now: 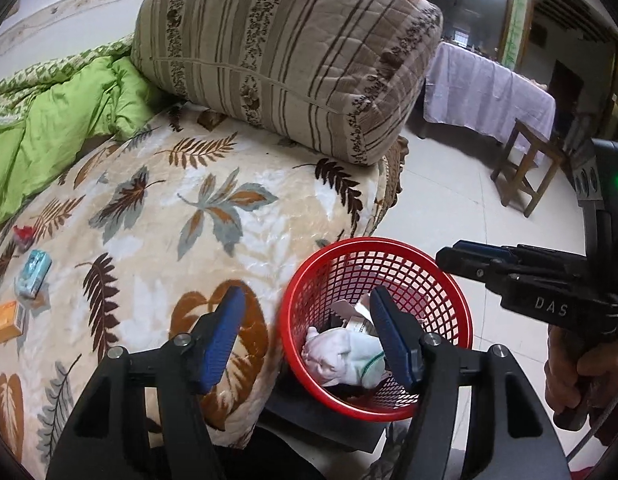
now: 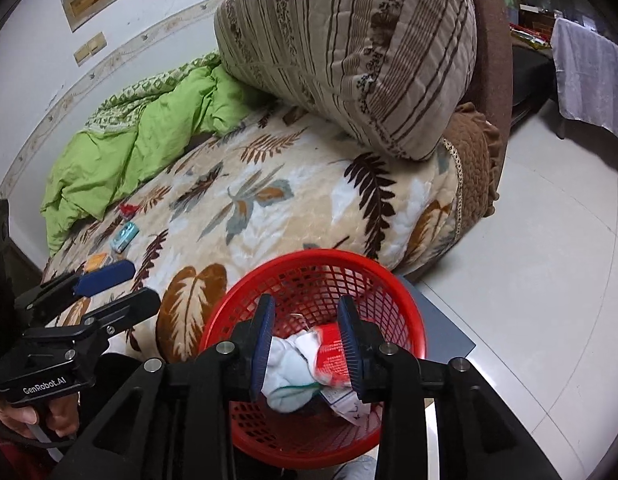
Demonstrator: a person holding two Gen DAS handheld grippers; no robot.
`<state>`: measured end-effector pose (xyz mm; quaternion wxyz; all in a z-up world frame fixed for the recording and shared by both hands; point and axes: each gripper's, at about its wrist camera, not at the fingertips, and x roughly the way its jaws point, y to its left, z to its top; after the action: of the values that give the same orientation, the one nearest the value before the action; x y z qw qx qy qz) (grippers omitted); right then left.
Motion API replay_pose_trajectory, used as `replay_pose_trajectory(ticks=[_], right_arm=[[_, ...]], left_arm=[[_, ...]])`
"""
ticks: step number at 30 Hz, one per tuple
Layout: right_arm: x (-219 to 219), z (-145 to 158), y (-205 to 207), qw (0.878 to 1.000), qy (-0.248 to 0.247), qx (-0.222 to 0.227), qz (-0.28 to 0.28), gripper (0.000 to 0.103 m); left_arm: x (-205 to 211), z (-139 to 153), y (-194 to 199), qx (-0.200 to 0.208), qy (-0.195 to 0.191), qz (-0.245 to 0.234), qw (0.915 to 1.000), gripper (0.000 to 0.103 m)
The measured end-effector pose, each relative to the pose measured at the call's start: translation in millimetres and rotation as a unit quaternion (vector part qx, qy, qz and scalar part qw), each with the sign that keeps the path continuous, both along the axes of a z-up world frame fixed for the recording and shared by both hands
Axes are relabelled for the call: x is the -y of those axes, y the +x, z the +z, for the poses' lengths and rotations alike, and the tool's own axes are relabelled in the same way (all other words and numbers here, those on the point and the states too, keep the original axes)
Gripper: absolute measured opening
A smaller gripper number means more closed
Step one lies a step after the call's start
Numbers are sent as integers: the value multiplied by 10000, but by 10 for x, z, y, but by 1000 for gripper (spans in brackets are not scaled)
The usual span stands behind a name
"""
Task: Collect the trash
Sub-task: 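Carry the sock and carton over the red basket and open both tools, then move both tools back toward the orange box and teal packet on the bed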
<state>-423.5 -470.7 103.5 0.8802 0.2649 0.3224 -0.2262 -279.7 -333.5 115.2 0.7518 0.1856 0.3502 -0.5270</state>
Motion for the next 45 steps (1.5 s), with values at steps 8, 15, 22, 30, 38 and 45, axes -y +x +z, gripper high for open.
replay_pose_trajectory(ticks=[8, 15, 22, 30, 38, 45], right_arm=[[-124, 99, 222, 9991, 107, 339, 228, 34], [-377, 162, 689, 9947, 315, 541, 813, 34], [-701, 169, 1220, 9871, 398, 566, 1447, 37], [-1185, 72, 1959, 9694, 556, 324, 2369, 40], [-1811, 75, 2865, 9409, 201, 143, 3379, 54], [-2288, -60, 3727, 9147, -57, -116, 4039, 59]], left_arm=[[-300, 40, 299, -179, -85, 557, 9983, 64], [-747, 61, 720, -333, -216, 1309, 9906, 64], [-1341, 6, 1178, -421, -308, 2118, 9759, 64], [-2208, -136, 1710, -305, -317, 3279, 9437, 64], [-3030, -414, 2203, -152, -210, 4550, 8901, 64], [-3343, -705, 2440, -355, -133, 4884, 8718, 64]])
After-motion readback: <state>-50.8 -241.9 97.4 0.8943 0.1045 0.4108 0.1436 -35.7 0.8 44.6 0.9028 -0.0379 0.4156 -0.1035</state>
